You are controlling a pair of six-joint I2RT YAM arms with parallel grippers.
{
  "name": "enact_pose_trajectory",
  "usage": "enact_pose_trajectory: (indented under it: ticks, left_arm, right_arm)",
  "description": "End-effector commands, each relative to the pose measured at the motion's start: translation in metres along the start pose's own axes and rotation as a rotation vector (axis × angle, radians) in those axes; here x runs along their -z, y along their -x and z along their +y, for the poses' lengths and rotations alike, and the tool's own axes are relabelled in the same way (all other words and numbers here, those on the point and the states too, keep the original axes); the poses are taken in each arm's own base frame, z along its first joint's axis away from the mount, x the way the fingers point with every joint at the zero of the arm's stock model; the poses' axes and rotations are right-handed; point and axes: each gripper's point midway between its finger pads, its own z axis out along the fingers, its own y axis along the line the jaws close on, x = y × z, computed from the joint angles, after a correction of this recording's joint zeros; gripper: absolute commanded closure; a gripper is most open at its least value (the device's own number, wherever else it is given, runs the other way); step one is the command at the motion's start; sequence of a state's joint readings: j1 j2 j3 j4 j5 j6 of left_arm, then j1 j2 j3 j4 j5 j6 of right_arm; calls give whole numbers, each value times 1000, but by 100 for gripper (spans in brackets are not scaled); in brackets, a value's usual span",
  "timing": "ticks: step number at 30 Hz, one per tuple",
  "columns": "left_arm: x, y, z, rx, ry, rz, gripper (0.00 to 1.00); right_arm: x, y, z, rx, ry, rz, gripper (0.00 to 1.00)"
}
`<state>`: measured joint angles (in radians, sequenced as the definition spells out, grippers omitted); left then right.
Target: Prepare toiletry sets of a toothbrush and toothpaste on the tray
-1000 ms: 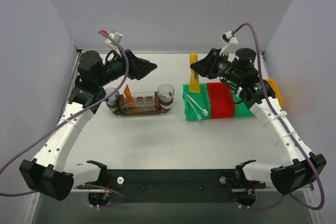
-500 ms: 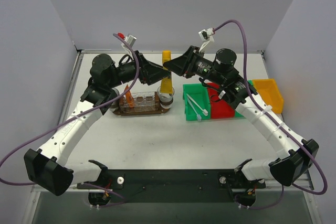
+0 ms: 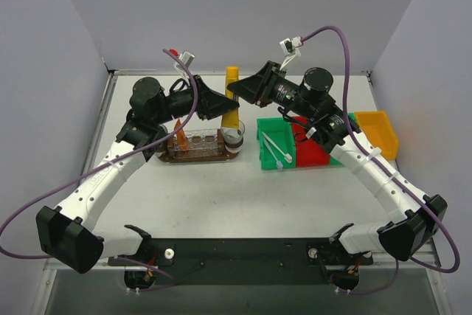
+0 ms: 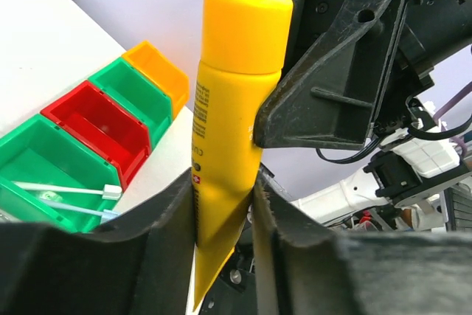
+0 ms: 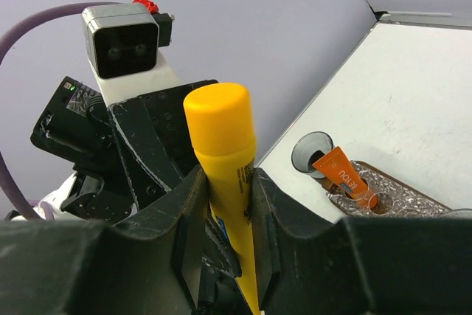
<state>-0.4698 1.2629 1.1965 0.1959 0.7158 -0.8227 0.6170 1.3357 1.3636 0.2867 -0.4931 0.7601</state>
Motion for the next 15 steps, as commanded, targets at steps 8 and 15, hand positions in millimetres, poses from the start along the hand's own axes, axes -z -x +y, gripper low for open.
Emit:
enact_pose_trajectory:
  ticks: [8, 15]
  left_arm:
    - [4, -13, -14, -44, -117, 73, 81]
    - [18, -39, -2, -126, -135, 251, 83]
  right_arm:
    - [17, 21, 15, 83, 31, -13, 79]
    - [61, 23, -14, 91, -39, 152, 53]
